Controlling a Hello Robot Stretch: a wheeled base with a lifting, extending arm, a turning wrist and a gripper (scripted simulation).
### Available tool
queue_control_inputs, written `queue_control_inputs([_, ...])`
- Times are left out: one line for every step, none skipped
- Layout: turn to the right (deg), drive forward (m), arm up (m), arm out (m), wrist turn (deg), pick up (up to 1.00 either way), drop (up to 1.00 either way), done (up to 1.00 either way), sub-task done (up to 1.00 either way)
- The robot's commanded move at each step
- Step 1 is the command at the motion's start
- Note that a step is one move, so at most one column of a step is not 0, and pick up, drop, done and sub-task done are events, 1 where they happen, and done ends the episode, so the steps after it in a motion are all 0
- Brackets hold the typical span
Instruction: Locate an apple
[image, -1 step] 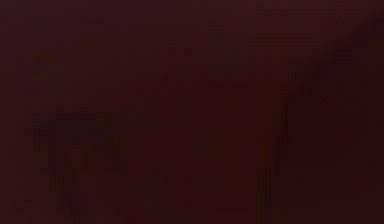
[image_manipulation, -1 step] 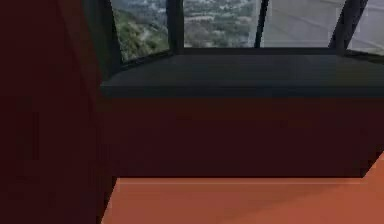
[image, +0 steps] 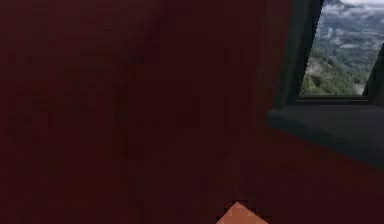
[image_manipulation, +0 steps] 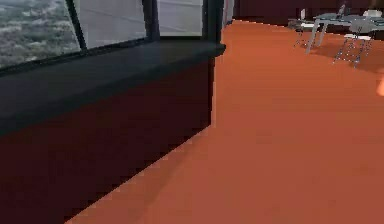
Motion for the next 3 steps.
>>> queue_control_inputs([45.0, 0.0, 0.0, 0.0, 0.0, 0.0, 0.0, 0.0, 0.0])
queue_control_inputs([45.0, 0.0, 0.0, 0.0, 0.0, 0.0, 0.0, 0.0, 0.0])
queue_control_inputs([33.0, 0.0, 0.0, 0.0, 0.0, 0.0, 0.0, 0.0, 0.0])
